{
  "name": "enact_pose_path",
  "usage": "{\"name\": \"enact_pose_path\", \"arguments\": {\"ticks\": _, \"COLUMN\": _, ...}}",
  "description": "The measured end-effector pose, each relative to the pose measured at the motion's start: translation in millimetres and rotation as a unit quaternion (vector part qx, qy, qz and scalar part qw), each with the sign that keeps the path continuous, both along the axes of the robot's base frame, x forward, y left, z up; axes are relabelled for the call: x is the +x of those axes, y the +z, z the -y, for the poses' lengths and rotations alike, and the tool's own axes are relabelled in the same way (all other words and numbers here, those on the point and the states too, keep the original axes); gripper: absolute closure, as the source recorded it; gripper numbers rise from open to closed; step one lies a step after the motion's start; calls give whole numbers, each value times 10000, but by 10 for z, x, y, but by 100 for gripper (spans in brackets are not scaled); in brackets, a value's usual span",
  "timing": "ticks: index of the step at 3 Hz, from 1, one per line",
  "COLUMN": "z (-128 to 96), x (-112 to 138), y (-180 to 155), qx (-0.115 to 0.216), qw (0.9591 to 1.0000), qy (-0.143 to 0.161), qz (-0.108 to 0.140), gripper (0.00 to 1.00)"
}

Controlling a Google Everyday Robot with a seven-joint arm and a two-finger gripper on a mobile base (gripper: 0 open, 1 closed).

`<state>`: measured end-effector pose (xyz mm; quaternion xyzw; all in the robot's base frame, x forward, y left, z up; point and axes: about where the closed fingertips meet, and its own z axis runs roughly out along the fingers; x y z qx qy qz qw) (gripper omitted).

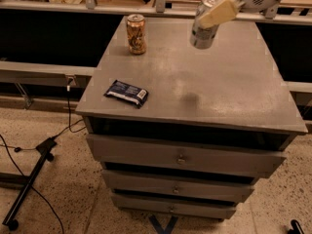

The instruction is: Pick 7up can

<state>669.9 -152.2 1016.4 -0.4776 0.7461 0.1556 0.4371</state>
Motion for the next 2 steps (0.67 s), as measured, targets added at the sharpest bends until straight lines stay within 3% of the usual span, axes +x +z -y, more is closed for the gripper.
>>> {"name": "enact_pose_path", "arguments": {"ticks": 1, "z": 306, "x": -182, "y": 532, "qx": 143, "qw": 9974, "qy": -343, "qz": 625, "gripper": 100}}
{"name": "enact_pose_path", "arguments": {"ticks": 2, "z": 387, "x": -202, "y": 608, "qx": 169, "qw": 9962, "qy": -444, "qz": 730, "gripper": 100}}
